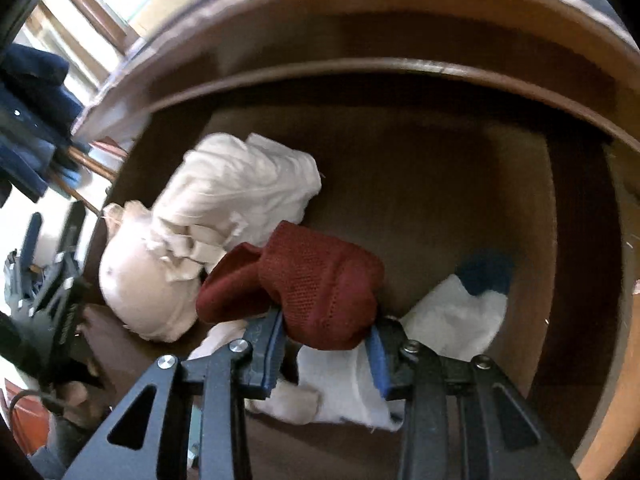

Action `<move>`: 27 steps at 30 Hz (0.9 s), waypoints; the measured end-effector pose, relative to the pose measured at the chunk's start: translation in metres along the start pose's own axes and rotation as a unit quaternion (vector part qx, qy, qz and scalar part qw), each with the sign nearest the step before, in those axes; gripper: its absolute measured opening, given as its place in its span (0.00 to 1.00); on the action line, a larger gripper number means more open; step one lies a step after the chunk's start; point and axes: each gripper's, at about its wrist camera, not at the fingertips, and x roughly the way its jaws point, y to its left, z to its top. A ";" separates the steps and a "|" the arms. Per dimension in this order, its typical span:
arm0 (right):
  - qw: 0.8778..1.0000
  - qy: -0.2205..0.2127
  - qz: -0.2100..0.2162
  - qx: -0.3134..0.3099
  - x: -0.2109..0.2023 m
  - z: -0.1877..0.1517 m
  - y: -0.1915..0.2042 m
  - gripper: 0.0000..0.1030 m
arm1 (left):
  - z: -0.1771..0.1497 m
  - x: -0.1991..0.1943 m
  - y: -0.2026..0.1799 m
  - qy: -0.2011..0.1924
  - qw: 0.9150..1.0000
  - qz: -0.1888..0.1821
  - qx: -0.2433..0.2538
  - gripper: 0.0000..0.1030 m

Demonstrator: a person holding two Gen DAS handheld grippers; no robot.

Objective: Take underwear out of drawer
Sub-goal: 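Carry the maroon sock over the yellow tray and release it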

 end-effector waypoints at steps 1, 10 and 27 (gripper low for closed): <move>1.000 -0.010 0.001 0.000 -0.007 -0.002 0.001 0.37 | 0.000 0.000 0.000 0.000 1.000 0.000 0.000 1.00; 0.993 -0.113 0.008 -0.037 -0.103 0.013 0.024 0.37 | 0.001 0.001 -0.001 0.001 1.000 0.000 0.001 1.00; 0.954 -0.255 -0.078 -0.137 -0.124 0.156 0.102 0.38 | 0.002 0.000 -0.002 -0.002 1.000 -0.003 0.001 1.00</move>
